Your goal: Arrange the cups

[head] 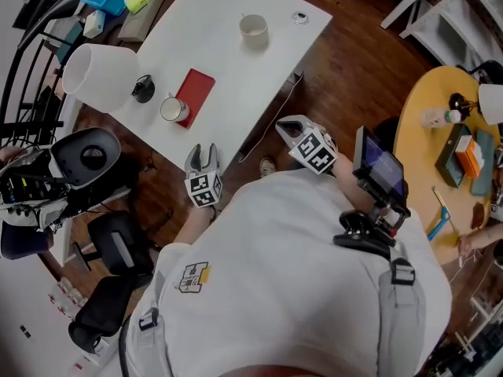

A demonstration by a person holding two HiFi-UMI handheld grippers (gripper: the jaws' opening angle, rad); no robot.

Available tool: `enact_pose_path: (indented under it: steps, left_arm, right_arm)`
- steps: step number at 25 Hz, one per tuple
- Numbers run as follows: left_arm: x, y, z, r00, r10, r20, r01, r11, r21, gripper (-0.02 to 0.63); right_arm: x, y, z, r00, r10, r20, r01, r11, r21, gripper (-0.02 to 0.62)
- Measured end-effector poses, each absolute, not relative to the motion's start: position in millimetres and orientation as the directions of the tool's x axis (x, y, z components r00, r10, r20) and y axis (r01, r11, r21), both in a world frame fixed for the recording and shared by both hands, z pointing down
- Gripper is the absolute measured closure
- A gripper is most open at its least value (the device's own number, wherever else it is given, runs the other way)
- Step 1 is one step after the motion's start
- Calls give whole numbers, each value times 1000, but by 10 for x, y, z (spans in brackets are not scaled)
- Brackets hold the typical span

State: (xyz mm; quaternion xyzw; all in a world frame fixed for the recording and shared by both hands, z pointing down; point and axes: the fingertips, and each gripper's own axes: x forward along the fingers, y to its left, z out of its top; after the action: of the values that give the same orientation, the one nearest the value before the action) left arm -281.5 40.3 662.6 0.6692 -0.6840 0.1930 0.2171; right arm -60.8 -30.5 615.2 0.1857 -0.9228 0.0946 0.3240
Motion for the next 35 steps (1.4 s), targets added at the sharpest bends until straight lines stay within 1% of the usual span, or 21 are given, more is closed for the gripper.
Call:
enact_pose_path:
  steps: [2,8,14,17,22,25,29,35]
  left_arm:
    - [-2630,428,6634,-8,-823,569,-999,26,24,455]
    - [-2040,303,6707,24,-799,601,-1000,-19,14,601]
    - [-1798,309,6777,53,-784,619,-999,-44,30,606]
    - [-1763,271,6755,73,-769,634,-997,-78,21,606]
    - [-1759,260,6782,98,-762,641,-995,-92,42,606]
    - [-1777,229,6698,90,-763,640,-995,-97,25,606]
    - [-1796,255,6759,97,-758,645,-995,-84,50,606]
    - [-1813,223,6735,103,-753,650,-994,-99,42,606]
  right_arm:
    - [-523,-302,6152,-725,-265,635,-387,920,-58,595]
    - [-290,-484,6159,-739,-234,631,-356,932,-71,595]
    - [-277,-506,6206,-744,-208,635,-321,945,-66,595]
    - [-280,-542,6206,-744,-217,632,-329,942,-64,594]
    - [-272,-537,6205,-746,-226,626,-344,936,-71,595]
    - [-276,-518,6221,-745,-222,629,-342,937,-74,595]
    - [-285,-522,6197,-746,-225,627,-340,938,-69,594]
    - [-294,-548,6169,-743,-233,627,-348,935,-65,595]
